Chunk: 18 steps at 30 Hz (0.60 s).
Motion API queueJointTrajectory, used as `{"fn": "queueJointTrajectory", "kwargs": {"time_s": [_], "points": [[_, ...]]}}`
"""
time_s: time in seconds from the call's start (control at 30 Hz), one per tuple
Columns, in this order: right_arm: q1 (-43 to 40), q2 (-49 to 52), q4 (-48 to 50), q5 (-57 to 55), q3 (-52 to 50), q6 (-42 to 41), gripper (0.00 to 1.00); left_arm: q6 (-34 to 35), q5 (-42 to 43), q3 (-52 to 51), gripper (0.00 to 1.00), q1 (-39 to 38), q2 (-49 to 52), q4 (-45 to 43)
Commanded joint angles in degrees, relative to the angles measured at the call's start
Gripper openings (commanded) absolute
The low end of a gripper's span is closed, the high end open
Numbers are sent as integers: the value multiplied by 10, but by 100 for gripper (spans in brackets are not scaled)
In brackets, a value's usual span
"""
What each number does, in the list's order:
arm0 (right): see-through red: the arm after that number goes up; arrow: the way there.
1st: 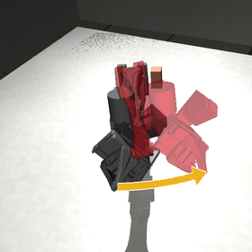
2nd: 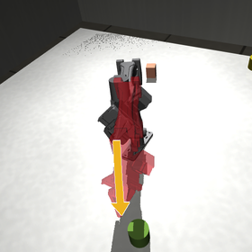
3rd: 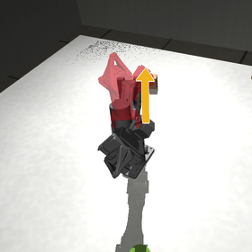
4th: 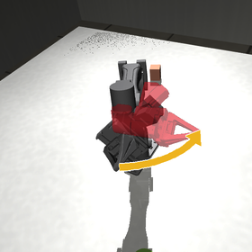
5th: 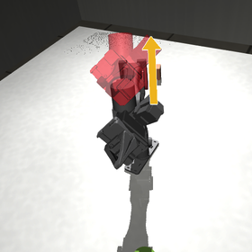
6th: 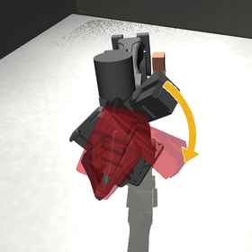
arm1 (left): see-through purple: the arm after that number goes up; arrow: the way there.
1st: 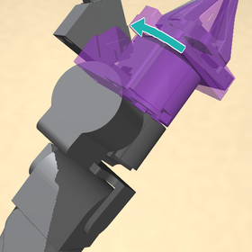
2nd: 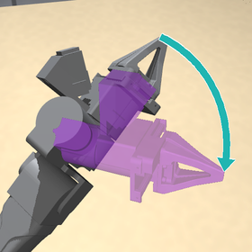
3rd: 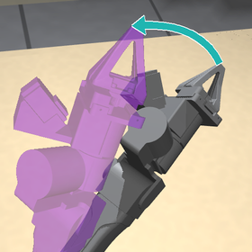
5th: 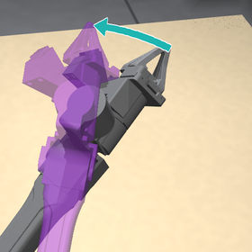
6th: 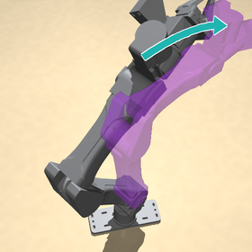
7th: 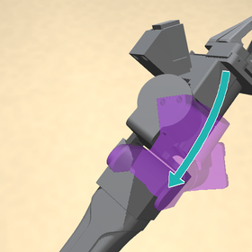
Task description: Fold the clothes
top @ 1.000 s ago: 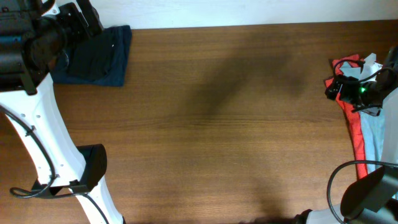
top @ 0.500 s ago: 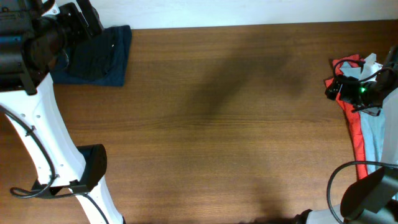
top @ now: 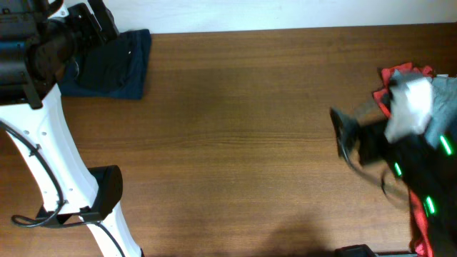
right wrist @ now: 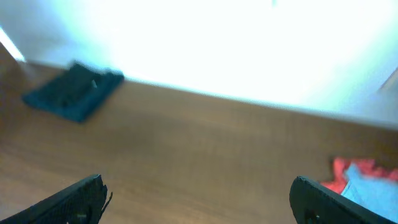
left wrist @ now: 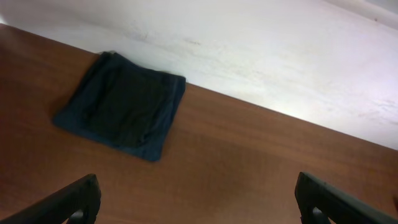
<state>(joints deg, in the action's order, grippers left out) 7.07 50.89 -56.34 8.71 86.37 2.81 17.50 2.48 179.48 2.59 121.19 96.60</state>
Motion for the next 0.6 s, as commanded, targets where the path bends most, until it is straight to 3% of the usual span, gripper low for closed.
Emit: {"fn": "queueJointTrajectory", "kwargs": {"time_s": [0.0,0.3,0.5,0.57], "points": [[30,-101,2,-19,-20,-1,99,-4,-8,-2,99,1,3,1],[30,-320,29,-24,-172,-1,99,-4,-8,-2,99,1,3,1],[29,-438,157,-39,-351,-1,99,-4,-8,-2,99,1,3,1],[26,-485,252,-41,-459,-2,99,-4,-8,-2,99,1,3,1]]}}
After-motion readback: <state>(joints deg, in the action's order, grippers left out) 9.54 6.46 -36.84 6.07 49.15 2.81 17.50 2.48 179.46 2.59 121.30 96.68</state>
